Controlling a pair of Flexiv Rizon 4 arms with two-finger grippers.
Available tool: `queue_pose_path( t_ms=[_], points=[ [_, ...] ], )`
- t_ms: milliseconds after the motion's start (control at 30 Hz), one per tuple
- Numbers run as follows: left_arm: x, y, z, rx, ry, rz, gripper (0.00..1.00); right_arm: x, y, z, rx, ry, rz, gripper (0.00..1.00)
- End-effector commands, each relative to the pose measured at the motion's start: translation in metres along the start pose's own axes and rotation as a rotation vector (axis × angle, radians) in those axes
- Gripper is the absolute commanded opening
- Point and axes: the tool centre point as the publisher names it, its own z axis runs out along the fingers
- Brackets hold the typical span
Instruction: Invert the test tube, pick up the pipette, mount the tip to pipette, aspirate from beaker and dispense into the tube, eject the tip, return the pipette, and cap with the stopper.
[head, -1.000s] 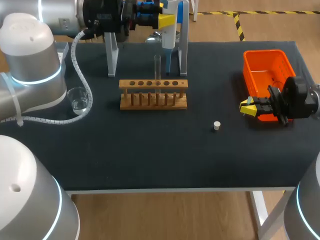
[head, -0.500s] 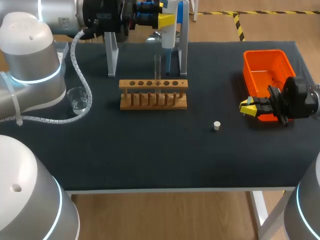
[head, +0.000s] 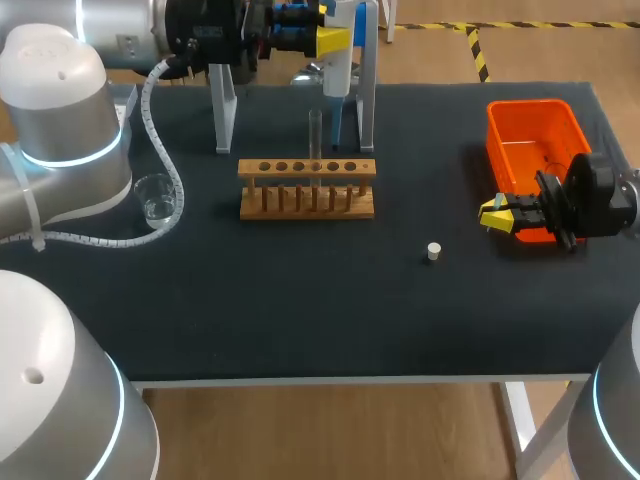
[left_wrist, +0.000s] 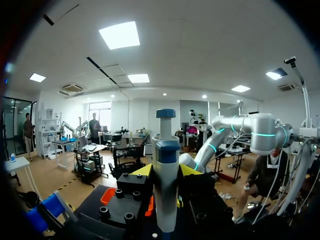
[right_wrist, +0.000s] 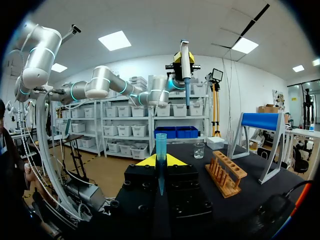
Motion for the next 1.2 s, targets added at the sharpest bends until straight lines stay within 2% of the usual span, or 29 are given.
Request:
queue_pose_path(
  t_ms=[33, 300, 500, 800, 1200],
  points=[
    [0.0, 0.0, -0.001, 0.001, 0.002, 0.001, 0.0, 0.001, 0.001, 0.0, 0.003, -0.003, -0.001, 0.0],
    [0.0, 0.0, -0.001, 0.001, 0.002, 0.001, 0.0, 0.001, 0.001, 0.0, 0.003, -0.003, -0.001, 0.0],
    [0.0, 0.0, -0.001, 0.001, 0.002, 0.001, 0.0, -0.005, 0.005, 0.012, 0.018, -0.002, 0.002, 0.0],
    [0.0, 0.0, -0.001, 0.001, 0.002, 0.001, 0.0, -0.013, 0.009, 0.037, 0.005, 0.002, 0.0, 0.0],
    [0.0, 0.0, -0.001, 0.001, 0.002, 0.001, 0.0, -0.024, 0.008, 0.085, 0.004, 0.028, -0.006, 0.0]
  ],
)
